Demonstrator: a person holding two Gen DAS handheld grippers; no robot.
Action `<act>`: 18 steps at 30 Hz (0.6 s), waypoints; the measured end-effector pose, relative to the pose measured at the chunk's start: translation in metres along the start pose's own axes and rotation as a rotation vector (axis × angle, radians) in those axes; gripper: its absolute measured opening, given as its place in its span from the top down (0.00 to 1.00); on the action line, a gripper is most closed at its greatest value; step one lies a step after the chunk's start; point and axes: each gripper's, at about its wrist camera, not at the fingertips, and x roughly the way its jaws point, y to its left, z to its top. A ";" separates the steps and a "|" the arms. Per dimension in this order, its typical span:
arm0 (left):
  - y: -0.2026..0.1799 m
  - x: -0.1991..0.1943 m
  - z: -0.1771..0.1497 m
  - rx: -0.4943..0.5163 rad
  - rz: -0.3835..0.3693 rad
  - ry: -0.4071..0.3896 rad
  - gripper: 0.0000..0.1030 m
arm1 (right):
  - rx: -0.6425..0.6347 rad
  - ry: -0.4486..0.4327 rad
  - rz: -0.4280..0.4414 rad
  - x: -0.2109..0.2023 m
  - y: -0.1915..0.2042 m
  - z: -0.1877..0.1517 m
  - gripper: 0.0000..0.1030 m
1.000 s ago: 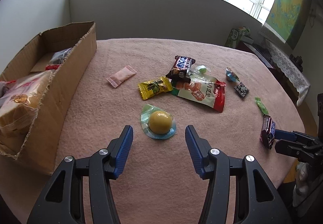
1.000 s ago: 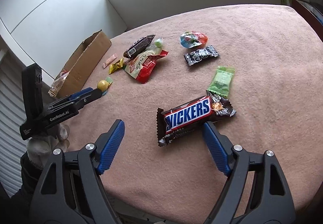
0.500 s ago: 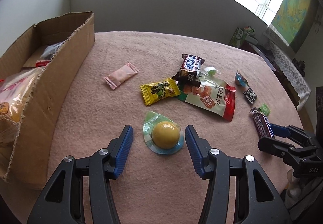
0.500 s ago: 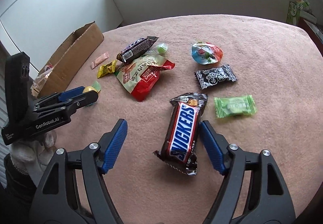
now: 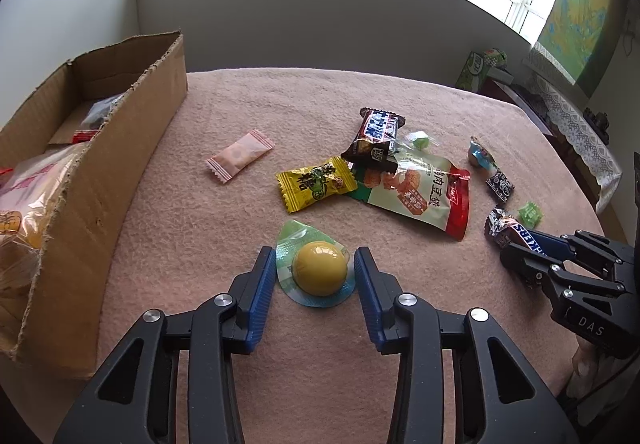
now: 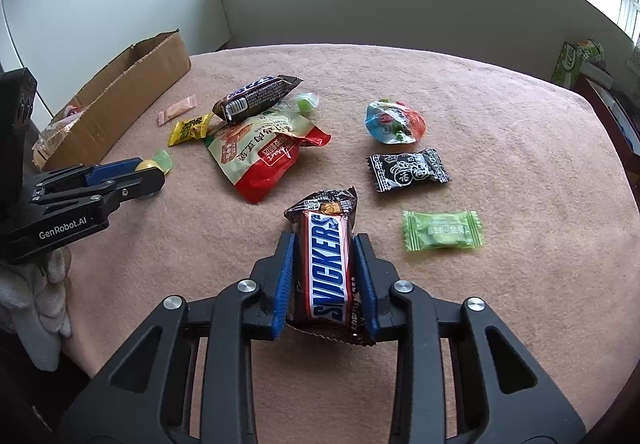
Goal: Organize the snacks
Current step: 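Carry the Snickers bar into the box with the right tool while the left tool carries the candy ball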
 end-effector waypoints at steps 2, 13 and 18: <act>-0.001 -0.001 -0.001 0.007 0.000 -0.004 0.64 | 0.001 -0.006 0.000 -0.001 0.001 -0.001 0.71; -0.005 -0.006 -0.003 0.035 0.013 -0.027 0.73 | -0.006 -0.054 0.018 -0.015 0.008 0.002 0.71; -0.002 -0.013 -0.003 0.014 0.004 -0.044 0.74 | -0.008 -0.089 0.024 -0.024 0.011 0.007 0.71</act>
